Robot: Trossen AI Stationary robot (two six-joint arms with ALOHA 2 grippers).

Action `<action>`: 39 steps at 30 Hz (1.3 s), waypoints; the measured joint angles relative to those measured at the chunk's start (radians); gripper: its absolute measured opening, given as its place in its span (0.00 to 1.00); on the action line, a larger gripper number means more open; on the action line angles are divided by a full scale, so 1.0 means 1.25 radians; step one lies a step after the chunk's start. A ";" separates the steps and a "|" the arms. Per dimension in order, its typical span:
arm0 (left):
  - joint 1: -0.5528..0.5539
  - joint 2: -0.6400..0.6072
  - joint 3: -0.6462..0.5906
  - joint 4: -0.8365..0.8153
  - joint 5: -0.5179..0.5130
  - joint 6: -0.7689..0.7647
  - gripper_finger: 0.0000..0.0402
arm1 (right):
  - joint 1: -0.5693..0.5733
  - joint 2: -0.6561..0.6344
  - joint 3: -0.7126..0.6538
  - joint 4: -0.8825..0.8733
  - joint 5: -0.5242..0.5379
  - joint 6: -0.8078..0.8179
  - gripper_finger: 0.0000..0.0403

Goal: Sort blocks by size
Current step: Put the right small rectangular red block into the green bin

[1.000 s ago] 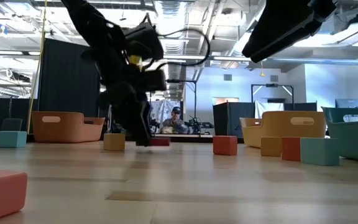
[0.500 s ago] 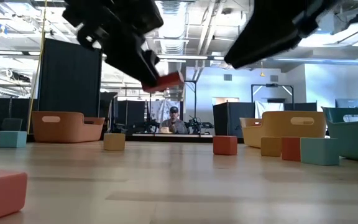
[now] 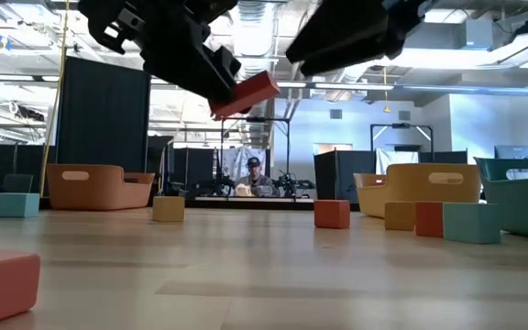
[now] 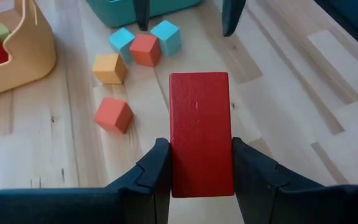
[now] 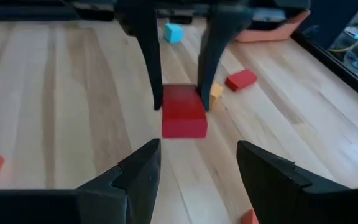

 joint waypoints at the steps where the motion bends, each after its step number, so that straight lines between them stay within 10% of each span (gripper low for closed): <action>1: 0.000 0.000 0.000 0.000 0.000 0.000 0.31 | 0.000 0.000 0.000 0.013 -0.008 -0.012 0.60; 39: -0.016 -0.001 0.001 0.083 0.010 0.002 0.31 | -0.020 0.001 0.002 0.003 -0.071 -0.006 0.60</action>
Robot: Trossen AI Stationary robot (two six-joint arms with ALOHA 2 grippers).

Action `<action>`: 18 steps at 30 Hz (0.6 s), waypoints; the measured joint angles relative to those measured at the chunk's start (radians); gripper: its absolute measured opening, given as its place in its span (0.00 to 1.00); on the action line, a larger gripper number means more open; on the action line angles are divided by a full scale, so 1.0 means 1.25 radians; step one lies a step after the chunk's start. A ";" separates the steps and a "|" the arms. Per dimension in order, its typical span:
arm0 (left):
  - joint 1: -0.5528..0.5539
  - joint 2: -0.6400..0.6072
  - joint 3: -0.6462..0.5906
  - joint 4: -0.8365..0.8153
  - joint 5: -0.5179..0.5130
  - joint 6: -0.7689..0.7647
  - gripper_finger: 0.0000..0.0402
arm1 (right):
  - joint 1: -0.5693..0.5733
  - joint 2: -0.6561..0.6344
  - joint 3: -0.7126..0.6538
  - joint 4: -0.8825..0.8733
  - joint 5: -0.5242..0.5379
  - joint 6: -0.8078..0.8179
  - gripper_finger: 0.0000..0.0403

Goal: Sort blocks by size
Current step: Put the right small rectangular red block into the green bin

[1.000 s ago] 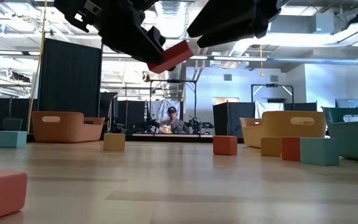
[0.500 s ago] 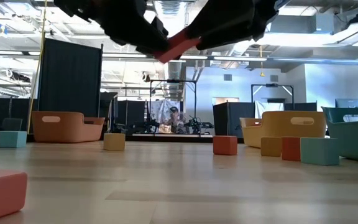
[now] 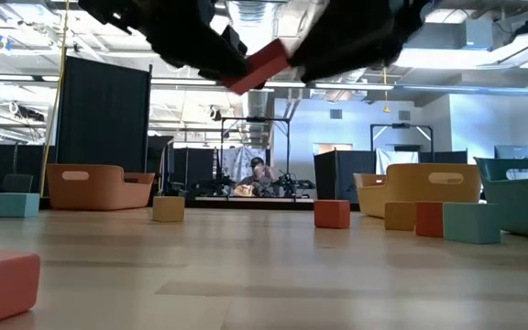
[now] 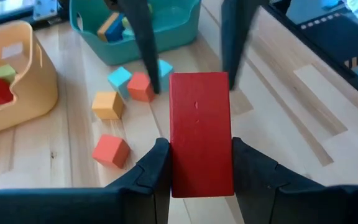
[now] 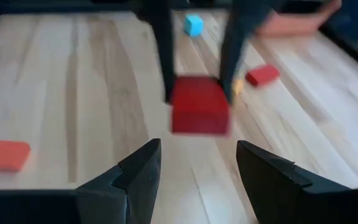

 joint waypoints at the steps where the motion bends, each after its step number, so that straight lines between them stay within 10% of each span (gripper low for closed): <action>1: 0.001 0.003 0.000 -0.009 0.000 0.000 0.31 | -0.002 0.000 0.000 -0.025 -0.001 0.026 0.60; 18: 0.005 0.261 0.019 -0.005 0.002 -0.053 0.33 | 0.034 0.000 -0.001 -0.187 -0.105 0.262 0.60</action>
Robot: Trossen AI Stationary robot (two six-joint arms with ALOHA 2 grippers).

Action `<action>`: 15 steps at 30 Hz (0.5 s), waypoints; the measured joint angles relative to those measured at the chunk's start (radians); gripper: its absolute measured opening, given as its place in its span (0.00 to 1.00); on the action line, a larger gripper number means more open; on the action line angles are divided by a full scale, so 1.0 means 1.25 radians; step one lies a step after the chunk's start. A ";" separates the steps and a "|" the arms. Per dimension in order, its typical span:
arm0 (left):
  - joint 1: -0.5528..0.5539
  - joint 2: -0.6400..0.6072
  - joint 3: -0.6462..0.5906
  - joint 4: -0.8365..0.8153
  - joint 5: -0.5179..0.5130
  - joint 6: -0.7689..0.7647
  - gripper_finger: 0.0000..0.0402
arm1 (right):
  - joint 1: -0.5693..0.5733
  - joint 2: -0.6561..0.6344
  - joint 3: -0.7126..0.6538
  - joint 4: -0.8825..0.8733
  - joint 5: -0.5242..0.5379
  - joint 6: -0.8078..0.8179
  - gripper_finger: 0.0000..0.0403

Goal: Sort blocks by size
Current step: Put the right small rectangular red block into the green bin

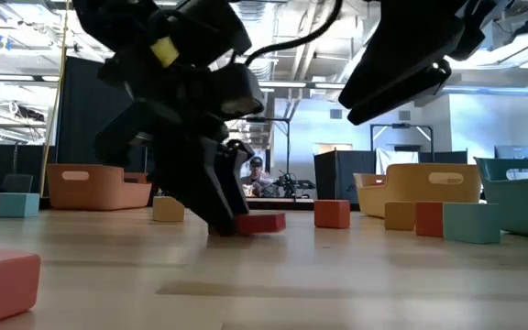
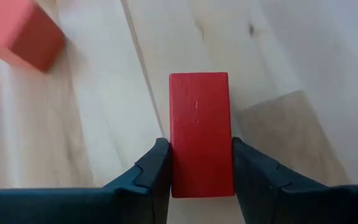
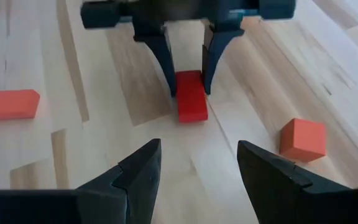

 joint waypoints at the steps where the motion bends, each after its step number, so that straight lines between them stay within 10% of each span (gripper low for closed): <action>1: 0.000 0.009 0.007 -0.005 0.001 -0.005 0.33 | 0.000 0.000 0.000 -0.001 -0.002 0.003 0.60; 15: 0.000 -0.050 0.027 -0.075 0.020 0.013 0.57 | -0.017 0.167 0.006 0.113 -0.042 -0.049 0.60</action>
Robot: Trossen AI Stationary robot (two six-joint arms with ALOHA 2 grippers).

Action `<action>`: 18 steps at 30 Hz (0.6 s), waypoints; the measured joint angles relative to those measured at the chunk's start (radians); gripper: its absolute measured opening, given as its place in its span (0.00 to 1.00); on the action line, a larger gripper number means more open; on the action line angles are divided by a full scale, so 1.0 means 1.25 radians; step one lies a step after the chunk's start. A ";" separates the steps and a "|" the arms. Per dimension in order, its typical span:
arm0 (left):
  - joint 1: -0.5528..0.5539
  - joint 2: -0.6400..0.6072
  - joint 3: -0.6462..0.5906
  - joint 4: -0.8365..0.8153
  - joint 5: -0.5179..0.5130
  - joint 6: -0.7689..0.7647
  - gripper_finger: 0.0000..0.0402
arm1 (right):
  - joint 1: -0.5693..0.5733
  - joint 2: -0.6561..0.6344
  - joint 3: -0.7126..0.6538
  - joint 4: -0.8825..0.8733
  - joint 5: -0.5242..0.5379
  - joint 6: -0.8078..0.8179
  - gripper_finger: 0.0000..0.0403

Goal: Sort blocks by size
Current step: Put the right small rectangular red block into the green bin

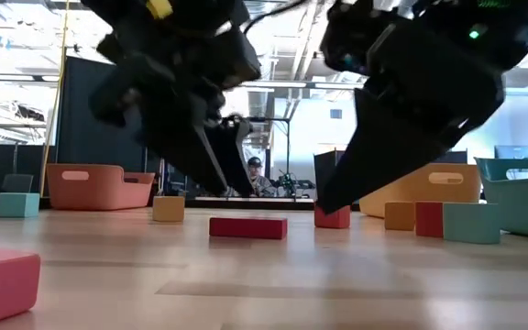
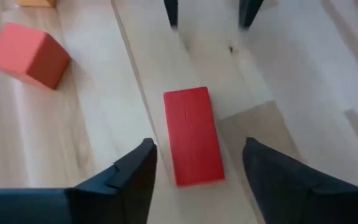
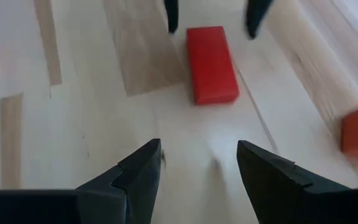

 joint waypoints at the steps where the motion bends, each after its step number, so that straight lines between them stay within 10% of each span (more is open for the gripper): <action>1: 0.000 -0.013 0.000 -0.011 0.000 0.001 0.59 | -0.004 0.008 0.004 0.005 0.000 -0.015 0.60; 18: -0.066 -0.253 -0.059 -0.297 -0.067 -0.074 0.66 | -0.119 0.069 0.016 0.177 -0.089 -0.184 0.79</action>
